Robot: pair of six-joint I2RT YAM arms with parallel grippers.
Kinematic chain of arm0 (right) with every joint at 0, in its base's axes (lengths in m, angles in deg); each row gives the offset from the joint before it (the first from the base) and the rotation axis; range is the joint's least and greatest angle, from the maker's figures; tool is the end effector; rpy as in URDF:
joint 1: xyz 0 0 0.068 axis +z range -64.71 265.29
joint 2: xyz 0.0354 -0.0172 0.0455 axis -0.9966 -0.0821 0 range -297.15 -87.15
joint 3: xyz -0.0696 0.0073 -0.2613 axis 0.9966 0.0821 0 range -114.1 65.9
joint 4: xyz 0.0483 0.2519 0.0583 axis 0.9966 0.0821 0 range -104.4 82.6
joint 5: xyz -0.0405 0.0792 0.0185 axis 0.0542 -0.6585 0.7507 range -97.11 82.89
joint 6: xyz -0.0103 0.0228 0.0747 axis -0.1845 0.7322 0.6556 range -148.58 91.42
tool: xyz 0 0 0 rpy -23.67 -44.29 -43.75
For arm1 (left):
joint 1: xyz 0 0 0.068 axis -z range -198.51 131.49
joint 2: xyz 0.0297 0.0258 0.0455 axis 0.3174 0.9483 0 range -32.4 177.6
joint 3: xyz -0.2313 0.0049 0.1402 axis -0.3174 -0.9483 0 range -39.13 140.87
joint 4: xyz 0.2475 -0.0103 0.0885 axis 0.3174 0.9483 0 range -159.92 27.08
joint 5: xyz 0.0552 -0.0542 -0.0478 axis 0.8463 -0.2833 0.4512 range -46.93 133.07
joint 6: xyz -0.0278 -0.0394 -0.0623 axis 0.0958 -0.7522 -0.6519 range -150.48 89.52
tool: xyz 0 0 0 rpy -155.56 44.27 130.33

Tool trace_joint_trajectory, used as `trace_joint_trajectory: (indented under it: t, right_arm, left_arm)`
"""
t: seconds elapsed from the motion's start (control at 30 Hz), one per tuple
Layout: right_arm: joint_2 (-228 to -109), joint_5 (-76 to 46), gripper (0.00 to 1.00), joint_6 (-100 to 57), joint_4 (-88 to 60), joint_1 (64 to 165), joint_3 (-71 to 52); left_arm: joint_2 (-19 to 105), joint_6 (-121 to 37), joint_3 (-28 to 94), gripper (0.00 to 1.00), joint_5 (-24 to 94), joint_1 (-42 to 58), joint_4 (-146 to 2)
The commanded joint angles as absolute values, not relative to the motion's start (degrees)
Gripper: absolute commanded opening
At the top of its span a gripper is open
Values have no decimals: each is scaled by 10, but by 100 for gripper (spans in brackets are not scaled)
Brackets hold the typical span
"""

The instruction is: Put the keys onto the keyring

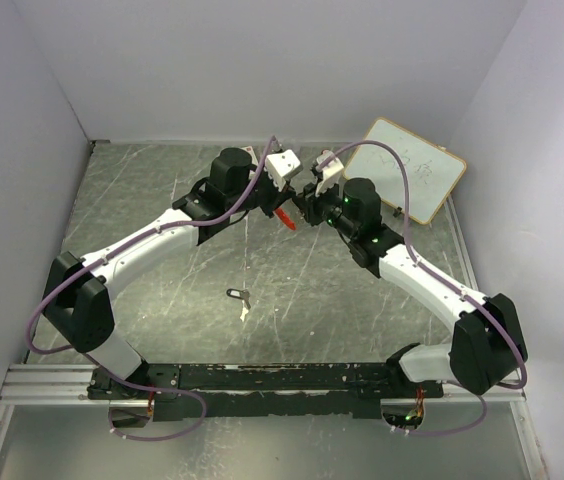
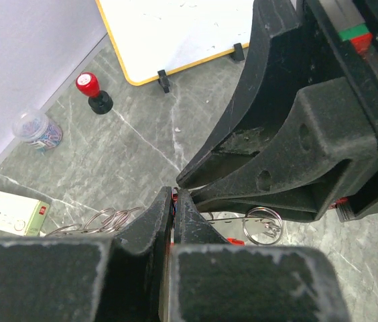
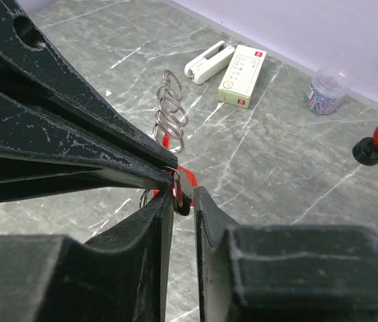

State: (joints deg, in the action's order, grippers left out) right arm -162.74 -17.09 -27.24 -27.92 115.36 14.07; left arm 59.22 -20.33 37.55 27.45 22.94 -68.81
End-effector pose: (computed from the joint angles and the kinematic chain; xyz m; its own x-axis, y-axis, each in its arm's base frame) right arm 0.2911 0.1821 0.2974 -0.1689 -0.0712 -0.9831 -0.6374 0.7686 0.0538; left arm 0.2990 -0.2883 0.3310 -0.0572 0.2771 -0.9591 0.8549 0.5098 0.0962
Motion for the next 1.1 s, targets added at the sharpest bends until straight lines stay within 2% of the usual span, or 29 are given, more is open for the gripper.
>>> trace_joint_trajectory:
  t: [0.0, 0.3, 0.57, 0.77, 1.03, 1.07]
  right_arm:
    - [-1634, -154, 20, -286, -315, 1149, 150]
    - [-1618, -174, 21, -307, -386, 1150, 190]
    - [-1597, -180, 14, -330, -431, 1150, 214]
    - [-1566, -169, 0, -337, -470, 1150, 242]
    - [-1537, -139, 0, -335, -438, 1150, 234]
    - [-1532, -131, 0, -330, -433, 1149, 233]
  left_arm:
    - [579, -228, 400, 7, 230, 240, -707]
    - [584, -253, 407, 7, 180, 240, -715]
    - [589, -266, 411, 7, 155, 240, -702]
    - [590, -267, 414, 7, 153, 240, -681]
    - [597, -259, 443, 7, 215, 238, -631]
    - [597, -257, 445, 11, 230, 238, -626]
